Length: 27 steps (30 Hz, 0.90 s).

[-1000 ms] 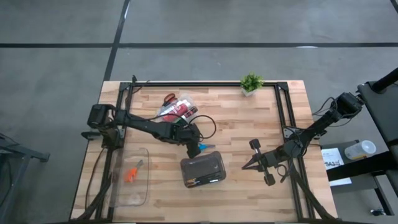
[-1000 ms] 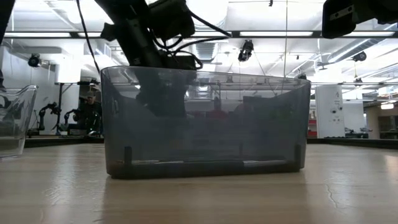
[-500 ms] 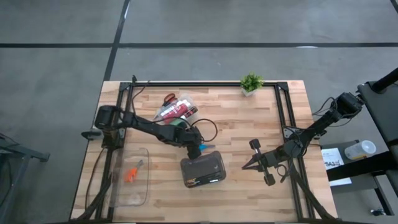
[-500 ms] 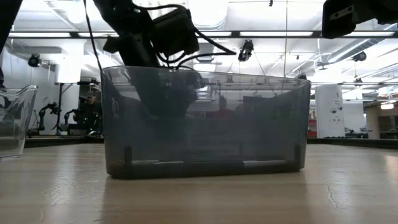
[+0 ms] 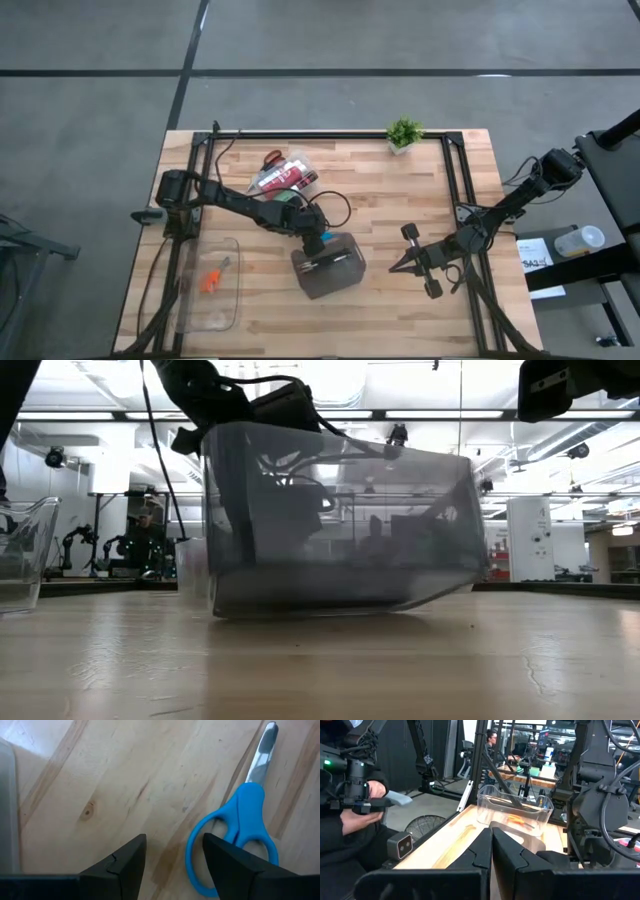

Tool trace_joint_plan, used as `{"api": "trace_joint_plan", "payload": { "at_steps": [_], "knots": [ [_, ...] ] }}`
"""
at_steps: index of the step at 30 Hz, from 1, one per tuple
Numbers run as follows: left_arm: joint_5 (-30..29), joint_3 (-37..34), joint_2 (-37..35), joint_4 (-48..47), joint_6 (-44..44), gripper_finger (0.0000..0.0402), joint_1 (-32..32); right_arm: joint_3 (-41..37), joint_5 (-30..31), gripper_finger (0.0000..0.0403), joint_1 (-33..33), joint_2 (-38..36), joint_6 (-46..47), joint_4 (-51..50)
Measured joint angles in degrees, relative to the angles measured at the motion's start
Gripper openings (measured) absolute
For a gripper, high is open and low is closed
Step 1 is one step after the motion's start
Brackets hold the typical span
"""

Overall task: Pick & Place Paint Supplies
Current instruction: Put the blue scissors into the bottom transparent bin

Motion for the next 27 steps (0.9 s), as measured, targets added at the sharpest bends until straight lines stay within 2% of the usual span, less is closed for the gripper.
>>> {"api": "trace_joint_plan", "payload": {
  "at_steps": [9,18,27],
  "knots": [
    [1.0,-0.2,-0.8,-0.8,-0.1,0.0209,0.0,0.0,0.0,0.0008,0.0,0.0,0.0,0.0],
    [9.0,0.1,-1.9,0.5,-0.4,0.0209,-0.2,0.0,0.0,0.0008,0.0,0.0,0.0,0.0],
    [13.7,0.5,-2.0,8.8,0.2,0.0209,-0.6,0.0,0.0,0.0008,0.1,0.0,0.0,0.0]
  ]
}}
